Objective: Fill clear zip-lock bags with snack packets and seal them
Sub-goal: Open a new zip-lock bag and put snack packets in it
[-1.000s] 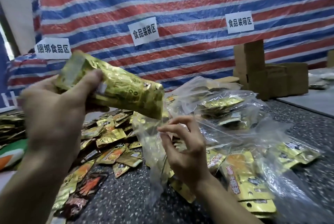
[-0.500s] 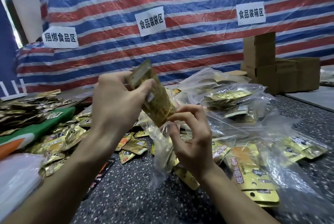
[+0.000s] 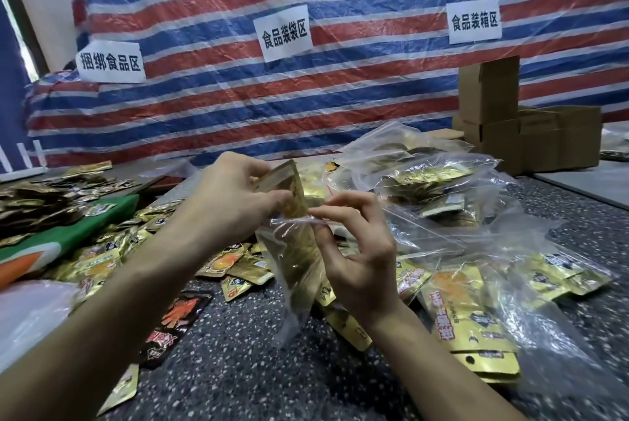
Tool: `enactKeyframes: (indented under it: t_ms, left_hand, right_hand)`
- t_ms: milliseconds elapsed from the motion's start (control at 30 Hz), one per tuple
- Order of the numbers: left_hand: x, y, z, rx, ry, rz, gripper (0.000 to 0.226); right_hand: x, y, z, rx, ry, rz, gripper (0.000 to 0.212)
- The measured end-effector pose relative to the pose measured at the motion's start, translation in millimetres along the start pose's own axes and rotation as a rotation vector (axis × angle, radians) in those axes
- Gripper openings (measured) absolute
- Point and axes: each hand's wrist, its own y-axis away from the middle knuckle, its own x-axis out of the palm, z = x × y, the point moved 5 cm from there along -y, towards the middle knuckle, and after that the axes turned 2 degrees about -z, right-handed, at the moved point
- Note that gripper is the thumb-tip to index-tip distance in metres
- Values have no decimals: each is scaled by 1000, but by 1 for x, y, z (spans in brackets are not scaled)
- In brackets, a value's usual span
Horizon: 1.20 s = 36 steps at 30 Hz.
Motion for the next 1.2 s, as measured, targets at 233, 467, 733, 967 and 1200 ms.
enactKeyframes:
  t_ms: [233, 467, 733, 967, 1200]
  left_hand:
    - [9, 15, -17, 436, -327, -172, 9]
    - [-11, 20, 5, 189, -184, 182, 37]
    - [-21, 46, 14, 170, -458, 211, 15]
    - [-53, 42, 28, 126, -323, 54, 15]
    - [-65, 41, 28, 195, -345, 30, 15]
  right_hand:
    - [0, 0, 3, -29, -4, 15, 16]
    - [-1, -2, 4, -24, -2, 16, 14]
    - [2, -9, 19, -49, 141, 229, 8]
    - [14, -38, 50, -118, 424, 689, 24]
    - [9, -75, 59, -230, 673, 1049, 9]
